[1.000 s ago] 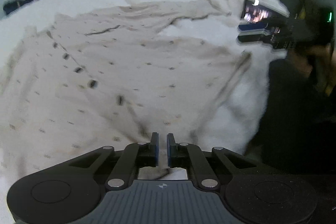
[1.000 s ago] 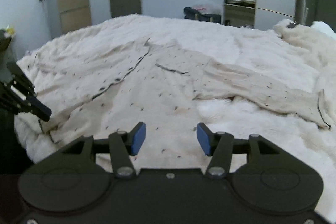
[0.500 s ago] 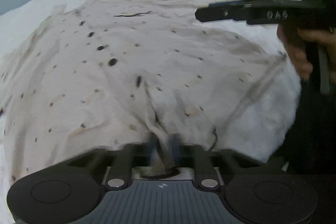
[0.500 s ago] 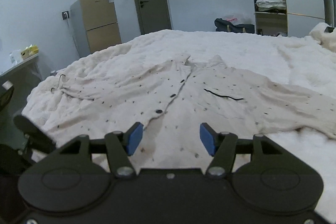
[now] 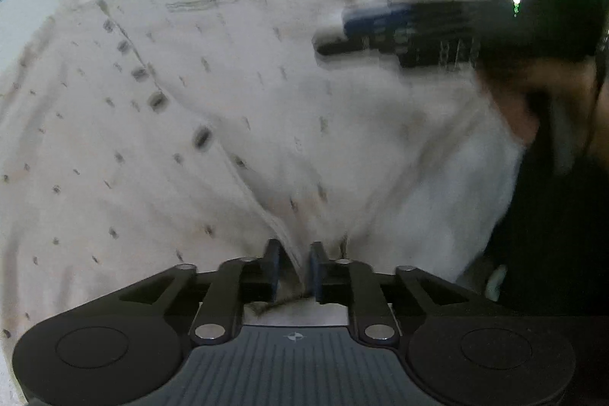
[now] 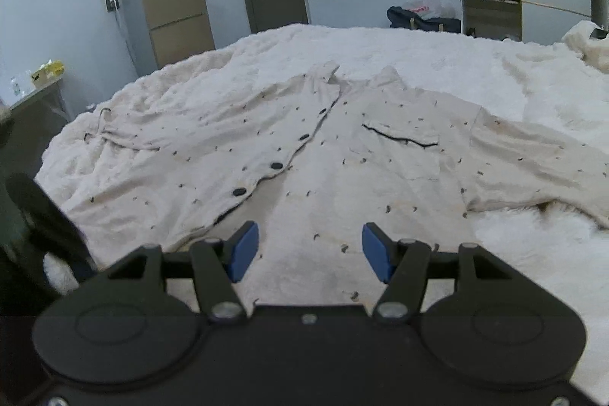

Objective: Fold clothes

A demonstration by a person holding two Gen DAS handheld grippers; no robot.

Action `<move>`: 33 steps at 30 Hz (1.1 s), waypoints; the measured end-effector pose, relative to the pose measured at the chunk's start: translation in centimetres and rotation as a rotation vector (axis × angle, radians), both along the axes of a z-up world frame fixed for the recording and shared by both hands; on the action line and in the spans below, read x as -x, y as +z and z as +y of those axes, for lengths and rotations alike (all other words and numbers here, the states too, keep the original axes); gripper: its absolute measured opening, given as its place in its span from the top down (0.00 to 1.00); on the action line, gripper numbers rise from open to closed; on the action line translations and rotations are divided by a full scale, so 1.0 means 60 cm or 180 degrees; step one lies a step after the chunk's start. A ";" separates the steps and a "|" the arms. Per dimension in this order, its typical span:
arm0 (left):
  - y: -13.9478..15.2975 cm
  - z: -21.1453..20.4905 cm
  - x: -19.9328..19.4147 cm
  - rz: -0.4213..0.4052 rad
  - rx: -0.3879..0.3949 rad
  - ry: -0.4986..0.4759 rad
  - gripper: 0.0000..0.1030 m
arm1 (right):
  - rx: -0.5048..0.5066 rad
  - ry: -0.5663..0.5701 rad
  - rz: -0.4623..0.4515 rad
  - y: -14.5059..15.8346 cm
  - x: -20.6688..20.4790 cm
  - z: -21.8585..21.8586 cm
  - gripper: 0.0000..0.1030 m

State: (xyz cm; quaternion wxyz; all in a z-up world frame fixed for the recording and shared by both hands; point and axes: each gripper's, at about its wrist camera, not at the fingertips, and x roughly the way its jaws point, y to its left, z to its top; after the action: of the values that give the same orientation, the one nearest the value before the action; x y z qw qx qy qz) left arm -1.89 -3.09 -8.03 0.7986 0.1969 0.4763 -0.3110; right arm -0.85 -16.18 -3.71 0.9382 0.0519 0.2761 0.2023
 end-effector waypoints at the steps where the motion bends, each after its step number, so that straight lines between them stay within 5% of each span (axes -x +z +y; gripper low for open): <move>1: 0.017 -0.008 0.006 -0.0068 0.0129 -0.0074 0.72 | -0.0016 -0.0022 0.0002 0.001 0.001 -0.003 0.43; 4: 0.057 -0.042 0.015 -0.0226 0.0390 -0.0304 0.46 | -0.0049 -0.0205 -0.0023 0.003 0.002 -0.015 0.43; 8: 0.045 -0.139 0.022 -0.0658 0.0260 -0.0714 0.46 | -0.0145 -0.0775 -0.0381 0.031 0.014 -0.081 0.43; 14: -0.006 -0.279 0.040 -0.0985 0.0237 -0.1389 0.46 | -0.0342 -0.1553 -0.0457 0.029 0.029 -0.219 0.43; 17: -0.036 -0.334 0.029 -0.0903 0.0196 -0.1601 0.51 | -0.0553 -0.1582 -0.0270 0.010 0.022 -0.252 0.43; 21: -0.035 -0.337 0.004 -0.0531 0.0541 -0.1495 0.93 | -0.0638 -0.1437 -0.0214 0.001 0.005 -0.253 0.43; 23: -0.029 -0.333 0.004 -0.0492 0.0666 -0.1506 0.97 | -0.0539 -0.1361 -0.0224 0.000 -0.005 -0.242 0.43; 27: -0.011 -0.322 0.057 -0.0778 0.0639 -0.2025 0.96 | -0.0617 -0.1293 -0.0246 0.001 -0.005 -0.238 0.43; 30: -0.003 -0.314 0.089 -0.0433 0.0779 -0.2369 0.95 | -0.0671 -0.1292 -0.0245 0.003 -0.002 -0.239 0.43; 33: 0.001 -0.310 0.126 -0.0353 0.0847 -0.2529 0.95 | -0.0697 -0.1300 -0.0254 0.005 0.001 -0.242 0.43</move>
State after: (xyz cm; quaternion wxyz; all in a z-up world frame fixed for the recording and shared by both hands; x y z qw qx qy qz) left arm -9.44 -21.69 -7.97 0.6595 0.2769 0.2753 -0.6424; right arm -0.93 -30.71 -3.41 0.9586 0.2001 0.1991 0.0389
